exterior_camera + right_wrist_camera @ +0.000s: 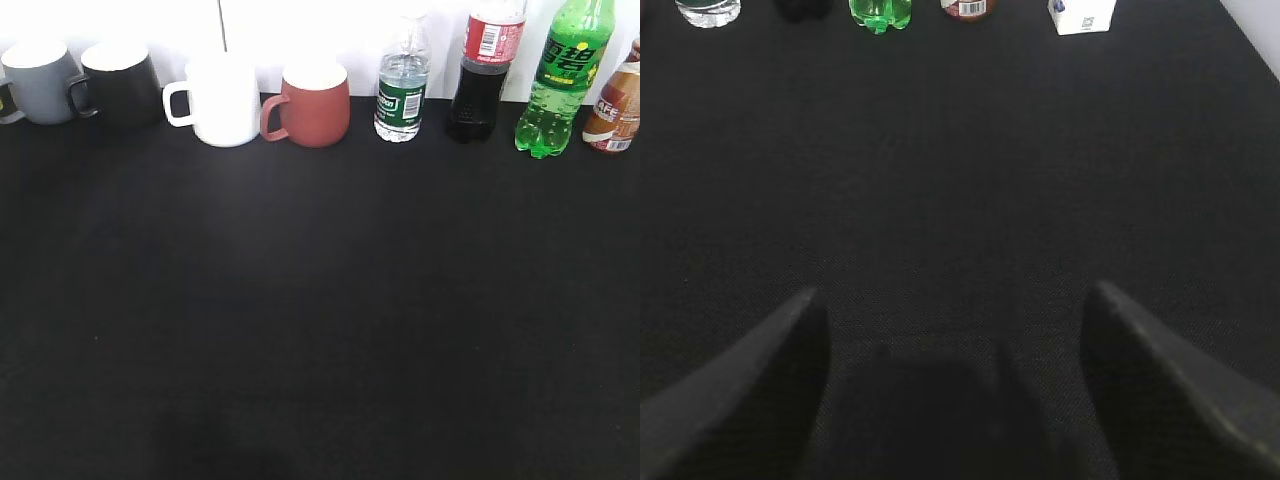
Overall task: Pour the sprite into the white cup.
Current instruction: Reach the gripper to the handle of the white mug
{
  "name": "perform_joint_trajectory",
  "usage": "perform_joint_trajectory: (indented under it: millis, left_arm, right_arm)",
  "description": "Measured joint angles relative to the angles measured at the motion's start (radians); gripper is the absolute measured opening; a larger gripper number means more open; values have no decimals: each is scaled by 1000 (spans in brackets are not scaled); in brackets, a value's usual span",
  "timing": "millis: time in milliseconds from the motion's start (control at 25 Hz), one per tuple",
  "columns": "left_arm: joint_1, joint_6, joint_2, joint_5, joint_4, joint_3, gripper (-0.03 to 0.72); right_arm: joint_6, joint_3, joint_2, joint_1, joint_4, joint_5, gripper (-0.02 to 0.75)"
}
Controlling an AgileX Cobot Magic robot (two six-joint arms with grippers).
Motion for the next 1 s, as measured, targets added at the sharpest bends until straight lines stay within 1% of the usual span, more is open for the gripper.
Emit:
perform_joint_trajectory:
  millis: [80,120,160,240,320,440,480,560,600,680,800,880,920,960,1000]
  left_arm:
    - [-8,0,261,-222,33,1,565]
    - [-31,0,353,-312,36,2,562]
    - [-64,0,448,-379,39,-2,561]
    - [-130,0,618,-431,42,-44,561]
    - [-163,0,765,-450,42,-125,561]
    - [-169,0,979,-467,42,-287,536]
    - [-173,0,1053,-462,41,-346,533]
    - [-202,0,1178,-405,40,-461,533]
    - [-215,0,1233,-395,33,-518,531]
    - [-220,8,1320,-380,-15,-610,518]
    - [-220,55,1415,-360,-57,-737,461]
    - [-220,55,1473,-332,-64,-817,432]
    - [-220,55,1495,-321,-65,-847,383]
    - [-220,55,1510,-313,-65,-872,354]
    - [-220,55,1524,-310,-65,-891,343]
  right_arm:
    - [0,0,0,0,0,0,586]
    - [0,0,0,0,0,0,586]
    - [0,0,0,0,0,0,586]
    - [0,0,0,0,0,0,586]
    - [0,0,0,0,0,0,586]
    - [0,0,0,0,0,0,586]
    - [0,0,0,0,0,0,586]
    - [0,0,0,0,0,0,586]
    - [0,0,0,0,0,0,586]
    - [0,0,0,0,0,0,586]
    - [0,0,0,0,0,0,586]
    - [0,0,0,0,3,0,586]
    - [0,0,0,0,6,0,586]
    - [0,0,0,0,14,0,586]
    - [0,0,0,0,30,0,586]
